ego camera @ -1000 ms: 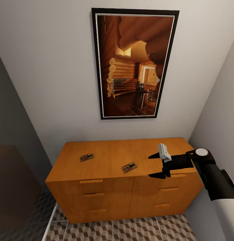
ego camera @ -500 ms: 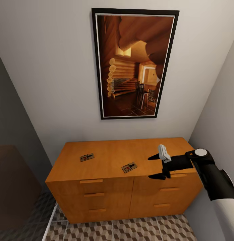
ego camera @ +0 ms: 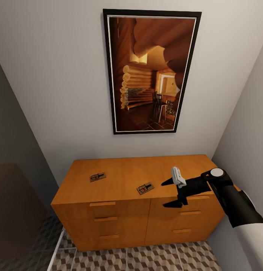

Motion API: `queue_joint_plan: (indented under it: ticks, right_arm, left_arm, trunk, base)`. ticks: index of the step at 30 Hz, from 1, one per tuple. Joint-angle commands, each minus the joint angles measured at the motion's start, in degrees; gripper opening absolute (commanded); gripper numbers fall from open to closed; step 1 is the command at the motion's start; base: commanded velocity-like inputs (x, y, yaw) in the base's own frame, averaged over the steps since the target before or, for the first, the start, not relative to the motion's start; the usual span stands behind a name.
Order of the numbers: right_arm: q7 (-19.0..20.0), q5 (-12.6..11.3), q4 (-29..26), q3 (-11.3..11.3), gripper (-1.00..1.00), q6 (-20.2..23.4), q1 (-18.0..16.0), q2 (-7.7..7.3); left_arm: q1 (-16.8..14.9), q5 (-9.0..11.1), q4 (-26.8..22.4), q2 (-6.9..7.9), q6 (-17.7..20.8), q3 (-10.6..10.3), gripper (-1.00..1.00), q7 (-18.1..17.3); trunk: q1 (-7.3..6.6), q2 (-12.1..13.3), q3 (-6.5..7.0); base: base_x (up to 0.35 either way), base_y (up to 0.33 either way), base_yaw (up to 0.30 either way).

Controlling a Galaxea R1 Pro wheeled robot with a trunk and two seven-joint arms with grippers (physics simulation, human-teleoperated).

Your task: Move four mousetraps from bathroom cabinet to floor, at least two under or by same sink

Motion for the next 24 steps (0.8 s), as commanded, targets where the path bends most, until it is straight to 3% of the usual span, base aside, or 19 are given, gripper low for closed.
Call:
queue_joint_plan:
  ticks: [1, 24]
  right_arm:
    - [0.2, 0.2, -0.1, 0.2, 1.0, 0.6, -0.1, -0.02]
    - [0.2, 0.2, 1.7, 0.5, 1.0, 0.7, 0.0, 0.1]
  left_arm:
    - [-0.1, 0.5, 0.3, -0.04, -0.4, -0.5, 1.0, 0.1]
    - [0.4, 0.5, 0.3, -0.04, -0.4, -0.5, 1.0, 0.3]
  trunk:
    - [0.04, -0.1, -0.13]
    - [0.04, -0.1, -0.13]
  base:
    - [0.0, 0.0, 0.0]
    - [0.0, 0.0, 0.0]
